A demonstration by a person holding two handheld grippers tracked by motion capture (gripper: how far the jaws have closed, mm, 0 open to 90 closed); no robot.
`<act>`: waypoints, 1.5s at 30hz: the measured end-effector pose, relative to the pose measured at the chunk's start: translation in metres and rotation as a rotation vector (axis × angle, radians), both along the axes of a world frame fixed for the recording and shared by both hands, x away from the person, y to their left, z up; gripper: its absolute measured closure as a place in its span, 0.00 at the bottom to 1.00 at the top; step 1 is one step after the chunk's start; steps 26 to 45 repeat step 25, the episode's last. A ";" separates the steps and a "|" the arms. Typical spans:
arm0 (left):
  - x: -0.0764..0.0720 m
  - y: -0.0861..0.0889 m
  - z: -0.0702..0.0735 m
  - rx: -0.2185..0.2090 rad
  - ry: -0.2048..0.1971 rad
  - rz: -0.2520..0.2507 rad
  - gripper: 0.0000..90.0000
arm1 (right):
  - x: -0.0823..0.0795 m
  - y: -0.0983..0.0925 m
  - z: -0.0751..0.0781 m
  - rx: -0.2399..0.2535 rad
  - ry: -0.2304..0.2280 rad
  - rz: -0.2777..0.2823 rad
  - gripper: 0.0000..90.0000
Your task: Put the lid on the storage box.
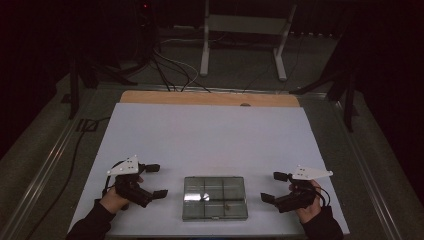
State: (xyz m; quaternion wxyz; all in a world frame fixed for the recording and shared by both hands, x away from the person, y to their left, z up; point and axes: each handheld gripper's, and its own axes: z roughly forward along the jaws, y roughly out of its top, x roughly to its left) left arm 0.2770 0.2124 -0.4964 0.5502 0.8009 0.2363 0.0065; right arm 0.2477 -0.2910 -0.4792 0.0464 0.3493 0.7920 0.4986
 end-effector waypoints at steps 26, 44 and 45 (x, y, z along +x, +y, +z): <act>0.000 -0.001 0.000 -0.006 0.001 -0.008 0.02 | -0.006 -0.022 -0.015 -0.055 -0.048 -0.124 0.00; 0.000 -0.001 0.000 -0.006 0.001 -0.008 0.02 | -0.006 -0.022 -0.015 -0.055 -0.048 -0.124 0.00; 0.000 -0.001 0.000 -0.006 0.001 -0.008 0.02 | -0.006 -0.022 -0.015 -0.055 -0.048 -0.124 0.00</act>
